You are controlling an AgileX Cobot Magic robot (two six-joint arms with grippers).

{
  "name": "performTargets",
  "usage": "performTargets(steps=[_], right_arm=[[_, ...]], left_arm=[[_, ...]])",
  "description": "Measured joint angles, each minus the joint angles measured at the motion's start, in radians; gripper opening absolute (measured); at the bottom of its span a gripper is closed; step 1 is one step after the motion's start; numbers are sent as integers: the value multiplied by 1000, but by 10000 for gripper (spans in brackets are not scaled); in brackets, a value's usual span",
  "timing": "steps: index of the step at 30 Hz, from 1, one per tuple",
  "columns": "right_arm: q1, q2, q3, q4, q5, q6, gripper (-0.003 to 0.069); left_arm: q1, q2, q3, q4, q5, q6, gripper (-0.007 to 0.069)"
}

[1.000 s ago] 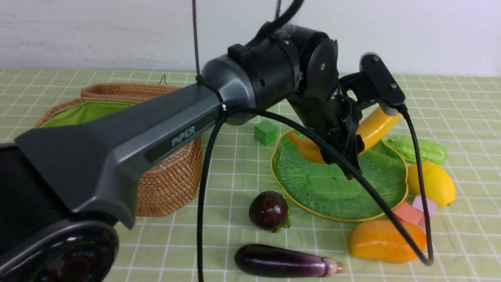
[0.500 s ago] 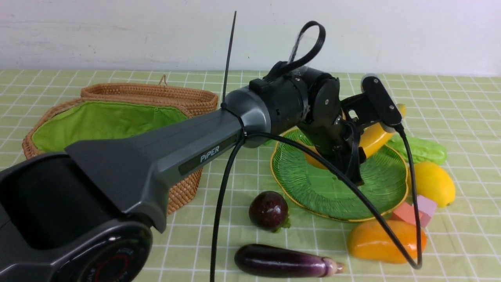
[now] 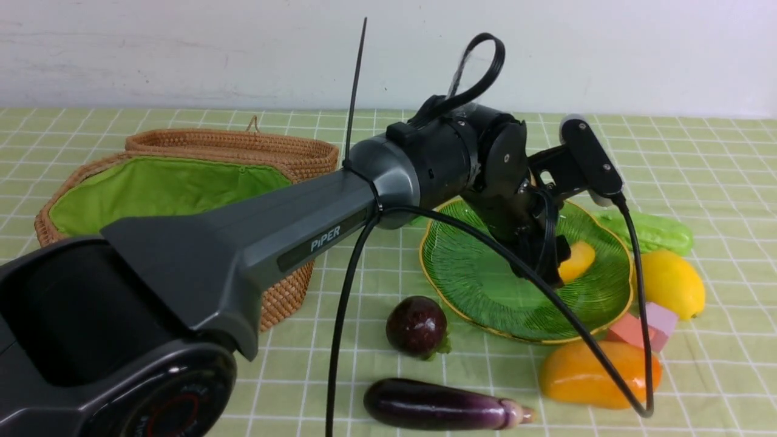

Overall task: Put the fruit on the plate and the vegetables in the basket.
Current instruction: Use the left arm to grab a banana and put it into the right plate, then use the left arm to grab an eggplant and put it into the left basket

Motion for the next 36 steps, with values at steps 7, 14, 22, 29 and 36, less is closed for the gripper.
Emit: performTargets(steps=[7,14,22,29,36], right_arm=[[0,0,0,0,0,0,115],[0,0,0,-1,1,-18,116],[0,0,0,86,11,-102,116],[0,0,0,243,116,-328,117],[0,0,0,319,152,-380,118]], left_arm=[[0,-33,2,-1,95,-67,438],[0,-243,0,71,424,-326,55],[-3,-451,274,62,513,-342,-13],[-35,-522,636,20,491,6,-7],[-32,-477,689,-21,302,107,241]])
